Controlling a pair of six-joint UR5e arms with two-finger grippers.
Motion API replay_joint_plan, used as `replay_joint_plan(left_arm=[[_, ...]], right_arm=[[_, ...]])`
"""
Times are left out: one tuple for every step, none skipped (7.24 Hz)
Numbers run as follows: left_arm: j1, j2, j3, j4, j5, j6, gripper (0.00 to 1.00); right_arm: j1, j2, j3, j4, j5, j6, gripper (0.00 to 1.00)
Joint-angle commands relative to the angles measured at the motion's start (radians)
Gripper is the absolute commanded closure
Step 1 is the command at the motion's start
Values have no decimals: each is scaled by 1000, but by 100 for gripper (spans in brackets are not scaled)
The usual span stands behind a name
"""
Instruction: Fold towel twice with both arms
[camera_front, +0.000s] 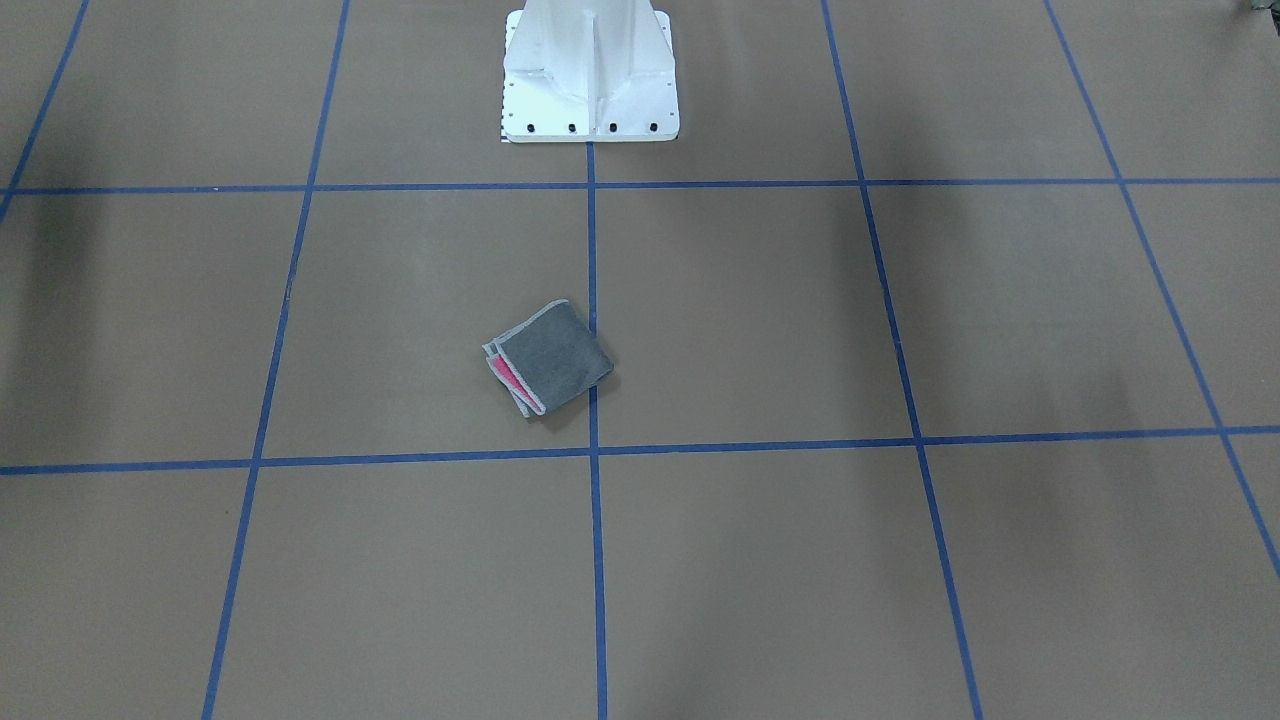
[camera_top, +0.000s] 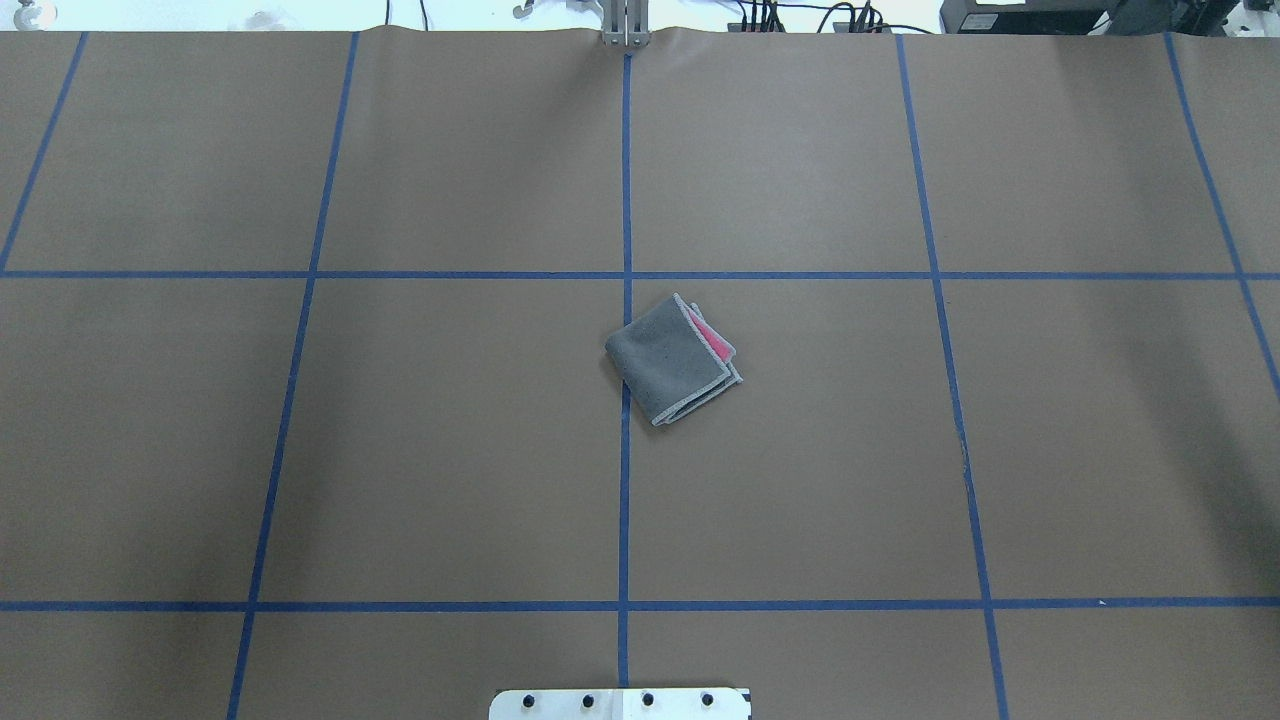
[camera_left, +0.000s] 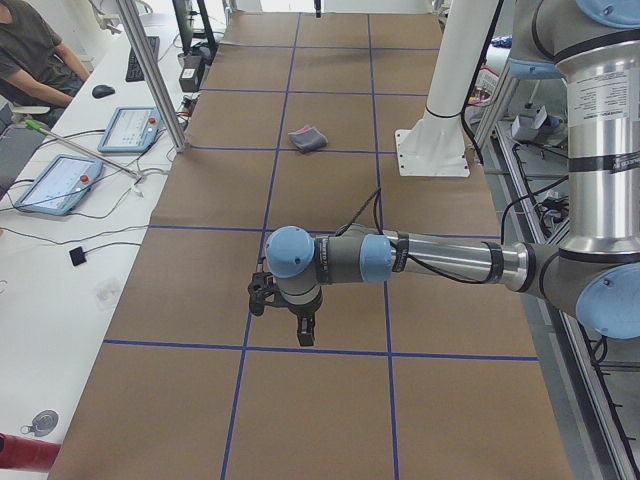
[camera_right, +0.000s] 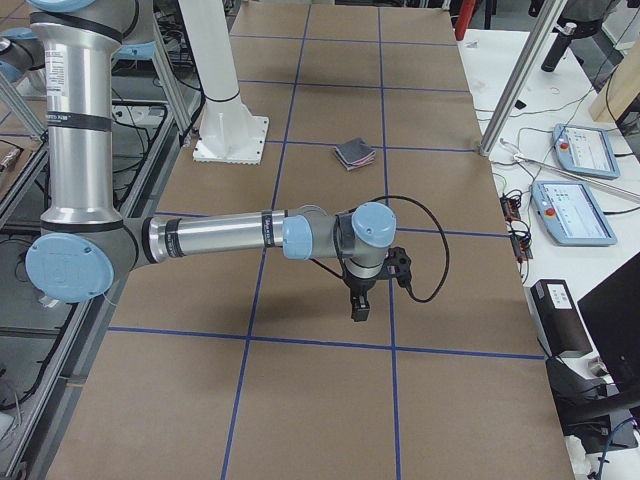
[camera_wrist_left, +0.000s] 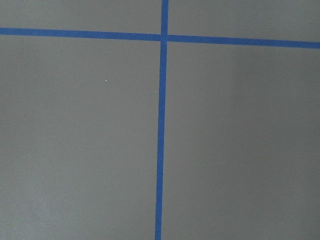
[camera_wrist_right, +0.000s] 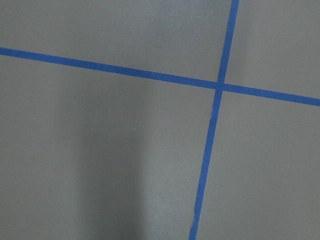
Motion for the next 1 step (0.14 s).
replay_joint_plan(left_arm=[[0,2,-7,0,2,2,0]], right_arm=[[0,-9,0,0,0,-2,0]])
